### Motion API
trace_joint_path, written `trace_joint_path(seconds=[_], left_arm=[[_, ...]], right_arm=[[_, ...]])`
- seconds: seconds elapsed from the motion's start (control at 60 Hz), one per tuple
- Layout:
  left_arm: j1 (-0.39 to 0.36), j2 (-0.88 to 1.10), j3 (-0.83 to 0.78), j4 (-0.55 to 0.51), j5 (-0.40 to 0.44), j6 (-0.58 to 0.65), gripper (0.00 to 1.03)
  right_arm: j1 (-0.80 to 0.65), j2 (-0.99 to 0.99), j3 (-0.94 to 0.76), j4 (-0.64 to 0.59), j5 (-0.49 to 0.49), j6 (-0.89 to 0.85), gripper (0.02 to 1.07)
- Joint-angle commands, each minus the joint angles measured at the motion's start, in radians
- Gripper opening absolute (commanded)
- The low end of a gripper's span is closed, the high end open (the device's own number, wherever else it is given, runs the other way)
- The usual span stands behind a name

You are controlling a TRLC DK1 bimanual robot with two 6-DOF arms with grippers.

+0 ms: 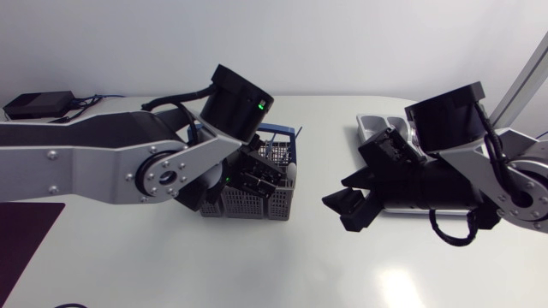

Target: Unload the cutlery basket into the drawer organizer.

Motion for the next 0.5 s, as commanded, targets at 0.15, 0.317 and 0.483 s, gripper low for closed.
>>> trace_joint_path(seconds=[0.15, 0.317, 0.483], left_arm=[[-0.023, -0.037, 0.023, -0.115, 0.023, -0.093, 0.19], [-0.015, -0.032, 0.063, -0.207, 0.069, -0.15, 0.33], [-0.002, -0.006, 0.092, -0.242, 0.074, -0.154, 0.39]], right_arm=[[0.006, -0.026, -0.032, -0.007, 0.001, 0.008, 0.78], [0.006, -0.025, -0.036, -0.006, 0.001, 0.008, 0.78], [0.006, -0.023, -0.035, -0.004, 0.001, 0.008, 0.78]])
